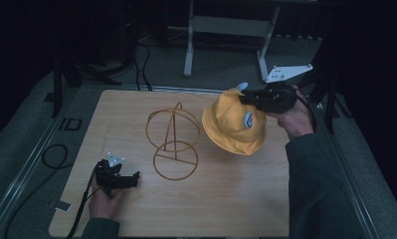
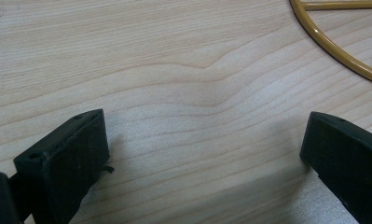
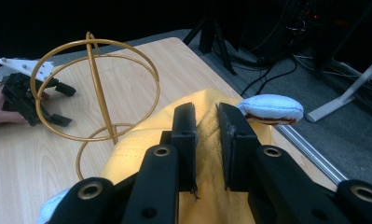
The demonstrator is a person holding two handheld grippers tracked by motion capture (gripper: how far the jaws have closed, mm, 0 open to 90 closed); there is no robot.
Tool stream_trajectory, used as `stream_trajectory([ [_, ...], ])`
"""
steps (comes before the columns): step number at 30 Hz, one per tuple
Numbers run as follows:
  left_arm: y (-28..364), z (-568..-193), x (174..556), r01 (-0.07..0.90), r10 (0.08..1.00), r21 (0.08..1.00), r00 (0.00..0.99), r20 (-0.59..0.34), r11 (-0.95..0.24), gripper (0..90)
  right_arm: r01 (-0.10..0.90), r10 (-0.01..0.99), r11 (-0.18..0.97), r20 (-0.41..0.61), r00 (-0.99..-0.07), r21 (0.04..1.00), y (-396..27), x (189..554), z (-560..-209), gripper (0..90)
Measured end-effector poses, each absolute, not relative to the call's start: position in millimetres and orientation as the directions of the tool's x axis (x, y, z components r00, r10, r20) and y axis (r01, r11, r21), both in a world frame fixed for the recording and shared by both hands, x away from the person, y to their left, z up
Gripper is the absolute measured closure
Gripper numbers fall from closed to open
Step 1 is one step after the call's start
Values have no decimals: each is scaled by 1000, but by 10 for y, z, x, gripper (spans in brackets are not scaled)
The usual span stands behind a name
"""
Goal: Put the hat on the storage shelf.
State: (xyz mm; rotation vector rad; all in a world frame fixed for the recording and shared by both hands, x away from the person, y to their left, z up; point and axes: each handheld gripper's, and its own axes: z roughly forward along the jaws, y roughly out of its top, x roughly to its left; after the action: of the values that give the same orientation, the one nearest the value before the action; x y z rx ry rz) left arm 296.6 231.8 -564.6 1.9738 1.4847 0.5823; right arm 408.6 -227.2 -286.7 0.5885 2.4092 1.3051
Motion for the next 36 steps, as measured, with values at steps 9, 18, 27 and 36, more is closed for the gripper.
stream_trajectory([
  [9, 2318, -5646, 2966, 700, 960, 686, 280, -8, -199, 8, 186, 483, 496, -92, -871, 848, -2275, 4130, -2726, 779],
  [18, 2320, -5644, 2966, 700, 960, 685, 282, -6, -202, 8, 167, 459, 477, -82, -885, 863, -2249, 4130, -2612, 779],
  [27, 2318, -5646, 2966, 699, 960, 687, 280, -7, -199, 8, 149, 435, 441, -66, -898, 885, -2223, 4129, -2533, 780],
  [36, 2319, -5645, 2966, 700, 960, 686, 280, -7, -200, 8, 123, 412, 440, -78, -908, 890, -2118, 4108, -2461, 780],
])
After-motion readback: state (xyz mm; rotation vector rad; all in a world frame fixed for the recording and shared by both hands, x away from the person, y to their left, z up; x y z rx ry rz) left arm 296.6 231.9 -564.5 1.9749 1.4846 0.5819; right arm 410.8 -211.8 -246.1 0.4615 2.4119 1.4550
